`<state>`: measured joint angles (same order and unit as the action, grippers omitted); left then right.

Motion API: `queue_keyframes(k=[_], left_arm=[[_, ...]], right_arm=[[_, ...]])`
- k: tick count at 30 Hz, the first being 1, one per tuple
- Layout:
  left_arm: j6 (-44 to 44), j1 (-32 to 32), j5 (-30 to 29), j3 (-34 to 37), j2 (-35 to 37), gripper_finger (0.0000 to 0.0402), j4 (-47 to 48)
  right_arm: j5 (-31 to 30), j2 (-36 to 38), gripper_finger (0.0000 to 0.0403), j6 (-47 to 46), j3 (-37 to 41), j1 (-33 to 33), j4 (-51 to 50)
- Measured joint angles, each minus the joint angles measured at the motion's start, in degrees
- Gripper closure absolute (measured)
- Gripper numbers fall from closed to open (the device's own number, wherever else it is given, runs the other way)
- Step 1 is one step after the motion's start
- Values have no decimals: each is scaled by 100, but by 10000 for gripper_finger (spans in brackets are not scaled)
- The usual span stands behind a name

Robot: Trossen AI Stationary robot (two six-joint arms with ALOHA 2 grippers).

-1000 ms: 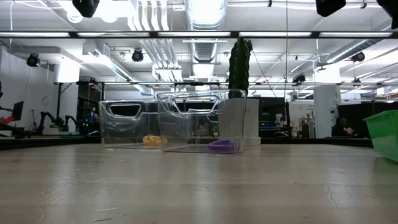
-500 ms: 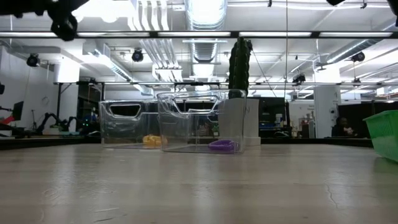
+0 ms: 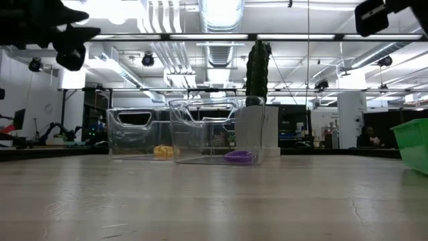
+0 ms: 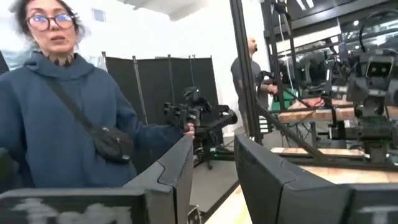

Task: Sort spring keychains
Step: Return to Home Position

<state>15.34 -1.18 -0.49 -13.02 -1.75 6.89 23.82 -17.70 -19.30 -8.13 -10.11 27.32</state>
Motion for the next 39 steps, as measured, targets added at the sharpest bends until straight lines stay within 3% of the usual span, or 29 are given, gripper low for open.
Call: queue_keyframes(k=[4, 9, 12, 21, 30, 39], left_arm=[[-25, -1, -5, 249, -8, 250, -109], [-38, -1, -89, 460, -9, 250, -103], [-71, 1, -161, 555, -6, 250, -108], [-54, 3, -690, 970, -6, 250, -323], [-158, 1, -691, 1128, -47, 250, -598], [-160, 1, -691, 1133, -47, 250, -596]], right_arm=[[-118, 70, 291, 333, 421, 13, 531], [-1197, 201, 291, 268, 765, 42, 223], [-1480, 224, 291, 348, 764, 44, -65], [-1023, 224, 291, 770, 762, 37, -250], [-1032, 208, 291, 1430, 762, 37, -347], [-1046, 187, 291, 1483, 762, 37, -506]])
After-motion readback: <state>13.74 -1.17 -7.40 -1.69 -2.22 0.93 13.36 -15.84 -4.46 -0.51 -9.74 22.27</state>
